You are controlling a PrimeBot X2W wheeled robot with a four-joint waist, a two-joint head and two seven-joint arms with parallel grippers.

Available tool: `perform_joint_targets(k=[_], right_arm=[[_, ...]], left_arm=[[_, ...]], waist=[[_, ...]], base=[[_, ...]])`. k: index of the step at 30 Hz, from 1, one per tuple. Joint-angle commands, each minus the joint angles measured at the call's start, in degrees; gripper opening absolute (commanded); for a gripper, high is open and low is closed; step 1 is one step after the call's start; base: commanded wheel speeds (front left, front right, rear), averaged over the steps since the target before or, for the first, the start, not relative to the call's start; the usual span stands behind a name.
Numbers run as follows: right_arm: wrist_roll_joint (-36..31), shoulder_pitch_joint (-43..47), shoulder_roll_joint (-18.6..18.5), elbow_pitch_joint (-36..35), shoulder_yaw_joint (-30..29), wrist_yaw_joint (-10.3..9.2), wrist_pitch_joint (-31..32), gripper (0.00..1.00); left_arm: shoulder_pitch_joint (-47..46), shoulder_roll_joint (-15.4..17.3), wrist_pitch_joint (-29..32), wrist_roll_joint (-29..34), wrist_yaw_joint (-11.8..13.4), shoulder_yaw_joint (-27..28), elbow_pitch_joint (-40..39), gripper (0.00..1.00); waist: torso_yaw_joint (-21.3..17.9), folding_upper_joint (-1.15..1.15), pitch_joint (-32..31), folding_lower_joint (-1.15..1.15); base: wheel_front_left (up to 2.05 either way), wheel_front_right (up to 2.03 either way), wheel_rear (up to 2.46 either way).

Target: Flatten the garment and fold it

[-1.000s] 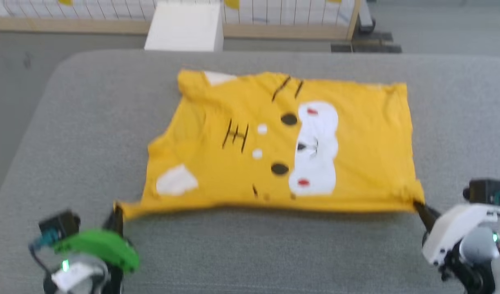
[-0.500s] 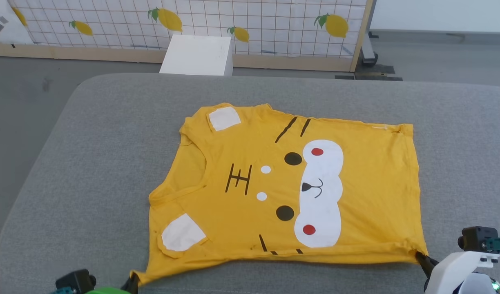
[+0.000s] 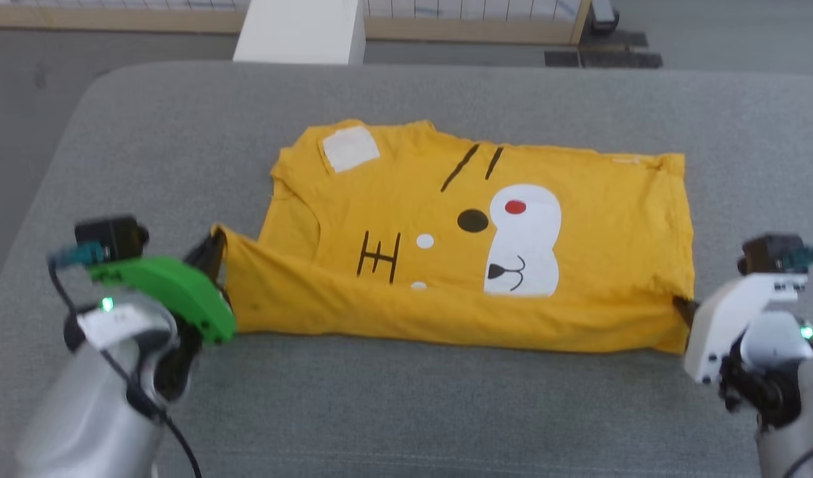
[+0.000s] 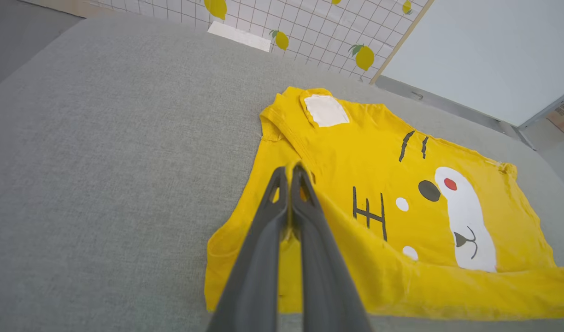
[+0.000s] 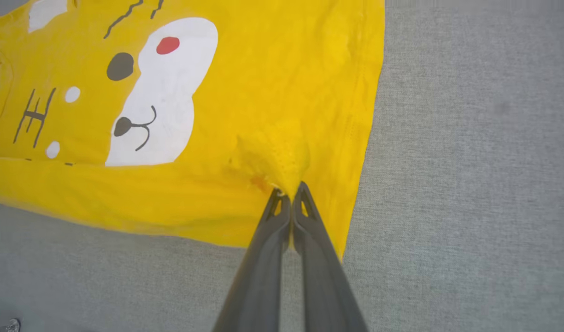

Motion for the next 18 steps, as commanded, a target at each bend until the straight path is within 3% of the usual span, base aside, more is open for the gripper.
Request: perform_joint_targets(k=[1,9,18], right_arm=[[-1.23,-2.02,0.58,-0.08,-0.22,-0.06,1.33,0.00],[-12.19,-12.00,4.44,1.30,-4.46,-0.06,12.76,0.00],[-15.76,-15.45,5.75,2.38,-4.93,-0.06,16.54,0.00]], left_arm=[[-2.84,0.84,0.62,1.27,-0.79,-0.40,1.23,0.00],[-19.50,1.26,2.91,4.55,-5.83,-2.89,12.82,0.00],[-26.69,-0.66,2.08,6.58,-8.16,-5.15,23.63,0.00]], waist=[[-0.78,0.00,4.15,0.00],[-2.80,0.00,13.61,0.00],[-4.22,0.00,18.85,0.00]], base=[[0.00,0.00,0.00],[0.00,0.00,0.00],[0.00,0.00,0.00]])
